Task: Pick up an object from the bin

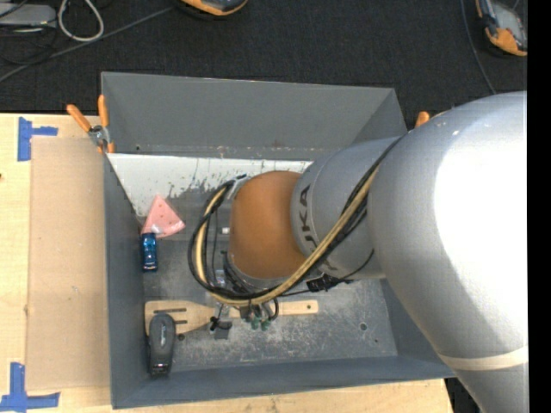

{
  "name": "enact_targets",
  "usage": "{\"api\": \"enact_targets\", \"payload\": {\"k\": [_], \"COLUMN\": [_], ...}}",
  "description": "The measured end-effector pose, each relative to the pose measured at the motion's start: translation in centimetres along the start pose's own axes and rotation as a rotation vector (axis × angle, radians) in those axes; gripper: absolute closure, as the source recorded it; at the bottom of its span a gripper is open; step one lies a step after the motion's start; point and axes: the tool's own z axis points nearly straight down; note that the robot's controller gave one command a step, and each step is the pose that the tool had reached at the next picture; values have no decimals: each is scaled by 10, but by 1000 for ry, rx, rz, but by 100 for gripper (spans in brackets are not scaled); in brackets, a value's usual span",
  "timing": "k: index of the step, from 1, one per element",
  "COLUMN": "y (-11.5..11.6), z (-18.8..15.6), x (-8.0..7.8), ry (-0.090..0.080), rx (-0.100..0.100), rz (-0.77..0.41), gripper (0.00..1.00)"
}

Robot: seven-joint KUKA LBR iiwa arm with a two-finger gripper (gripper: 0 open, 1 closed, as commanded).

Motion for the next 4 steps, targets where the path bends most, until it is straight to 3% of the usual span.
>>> {"api": "enact_targets", "payload": {"k": [1, 4], "y": [-1, -1], "z": [-18, -80], "x": [3, 2], "ry": [8, 6], "rx": [2, 1], "rz": [-1, -3], "gripper": [100, 100]}}
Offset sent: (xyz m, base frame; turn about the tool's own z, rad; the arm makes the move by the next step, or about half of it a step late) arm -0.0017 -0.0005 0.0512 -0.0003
